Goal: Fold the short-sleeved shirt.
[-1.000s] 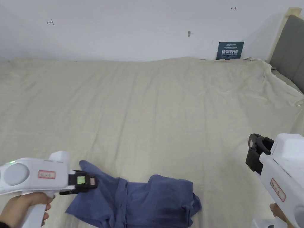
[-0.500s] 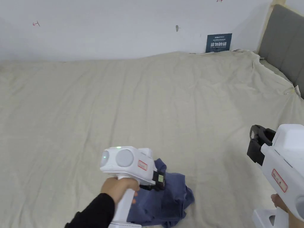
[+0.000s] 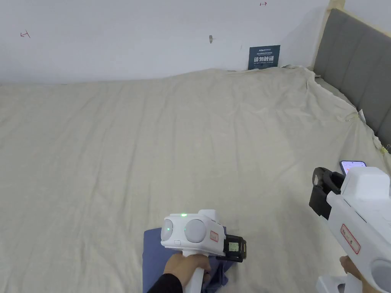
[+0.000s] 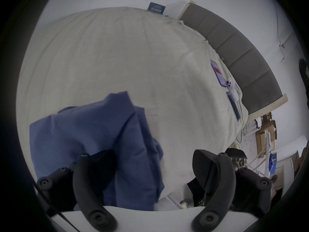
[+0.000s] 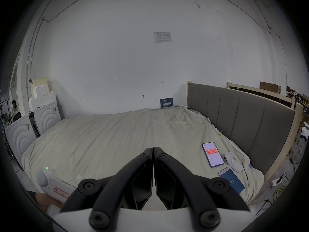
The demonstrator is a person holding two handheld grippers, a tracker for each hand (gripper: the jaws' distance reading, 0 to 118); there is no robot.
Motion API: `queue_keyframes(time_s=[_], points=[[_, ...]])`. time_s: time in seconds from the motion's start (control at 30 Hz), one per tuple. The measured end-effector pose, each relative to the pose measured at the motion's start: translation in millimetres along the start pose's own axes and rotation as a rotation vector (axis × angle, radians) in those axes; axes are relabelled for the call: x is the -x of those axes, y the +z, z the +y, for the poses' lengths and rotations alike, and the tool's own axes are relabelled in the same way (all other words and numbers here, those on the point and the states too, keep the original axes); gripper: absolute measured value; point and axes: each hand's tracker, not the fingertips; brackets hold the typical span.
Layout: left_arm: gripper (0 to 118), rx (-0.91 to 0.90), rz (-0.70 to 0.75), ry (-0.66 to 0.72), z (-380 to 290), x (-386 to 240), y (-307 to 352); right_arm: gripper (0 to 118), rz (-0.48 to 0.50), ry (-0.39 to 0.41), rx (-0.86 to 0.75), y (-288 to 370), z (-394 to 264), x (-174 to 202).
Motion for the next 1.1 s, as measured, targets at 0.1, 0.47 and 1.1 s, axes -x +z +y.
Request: queue_keyframes(time_s=[0.1, 0.47, 1.1], points=[[99, -0.108, -0.002, -0.047, 0.4, -3.6, 20.0, 0, -0.001, 0.003, -0.007, 2.6, 2.4, 0.1], [64, -0.515, 0.150, -0.106, -14.2, 44.3, 120.5, 0, 0.007, 0.006, -0.030, 7.7, 10.8, 5.7], [0, -0.468, 0.209, -0.147, -81.2, 54.8, 22.0, 0, 0.016, 0.000, -0.014, 9.2, 12.3, 6.7]])
